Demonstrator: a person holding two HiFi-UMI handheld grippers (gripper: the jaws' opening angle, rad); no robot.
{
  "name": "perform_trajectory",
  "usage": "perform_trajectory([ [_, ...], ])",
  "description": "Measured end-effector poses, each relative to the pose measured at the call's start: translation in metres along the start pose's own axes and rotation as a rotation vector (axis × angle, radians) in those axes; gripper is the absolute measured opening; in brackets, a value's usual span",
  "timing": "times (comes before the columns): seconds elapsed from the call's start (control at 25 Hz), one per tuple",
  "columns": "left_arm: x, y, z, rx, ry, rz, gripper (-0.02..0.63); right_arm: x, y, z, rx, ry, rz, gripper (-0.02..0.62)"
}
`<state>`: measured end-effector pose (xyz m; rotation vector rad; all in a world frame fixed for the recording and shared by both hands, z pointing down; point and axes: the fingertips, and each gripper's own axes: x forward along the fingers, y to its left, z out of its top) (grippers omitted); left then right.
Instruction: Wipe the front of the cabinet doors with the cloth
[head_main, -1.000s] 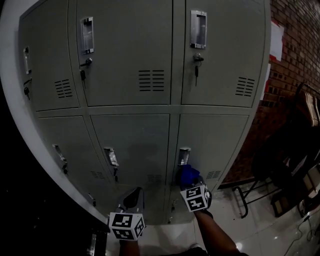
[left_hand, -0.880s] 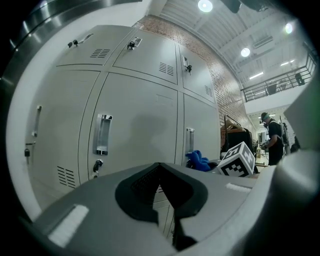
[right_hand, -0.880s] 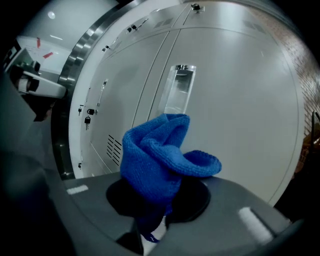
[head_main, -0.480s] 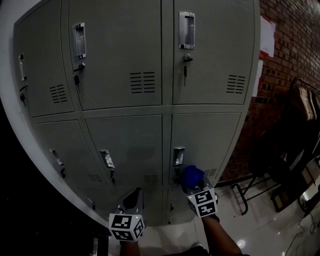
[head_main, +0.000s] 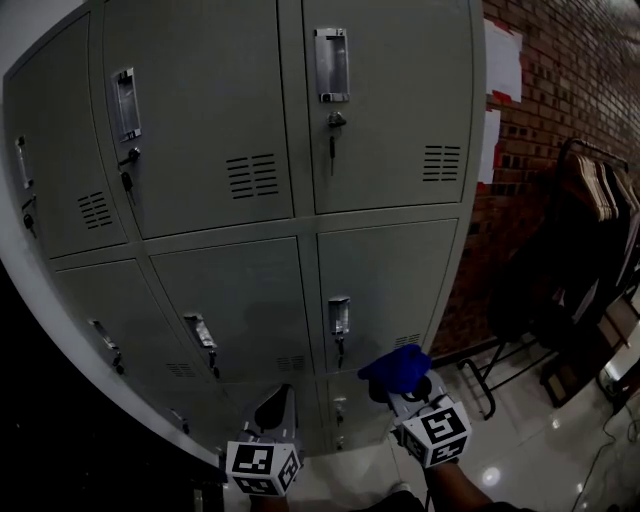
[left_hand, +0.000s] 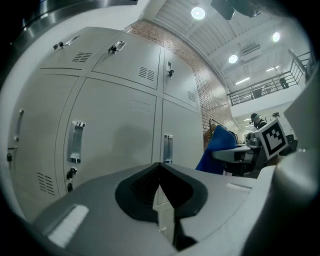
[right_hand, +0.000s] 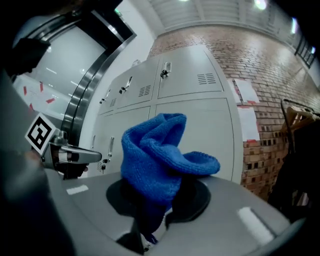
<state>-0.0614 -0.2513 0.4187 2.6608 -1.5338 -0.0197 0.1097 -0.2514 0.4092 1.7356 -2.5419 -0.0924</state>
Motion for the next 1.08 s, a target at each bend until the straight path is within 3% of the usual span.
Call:
perform_trajectory([
  [0.24, -0.005, -0.017, 0.021, 0.023, -0.042, -0.027, 0.011, -0.006, 0.006, -0.007, -0.032, 0.019, -0.012, 0.081],
  [0.6, -0.010, -0.006, 0.009, 0.031, -0.021, 0.013, 0.011, -0.005, 0.013, -0.008, -0.033, 0.022, 0.002, 0.081],
  [1.08, -0.013, -0.009, 0.013, 0.032, -0.038, -0.003, 0.011, -0.003, 0.017, -0.017, -0.029, 0.044, 0.001, 0.081],
])
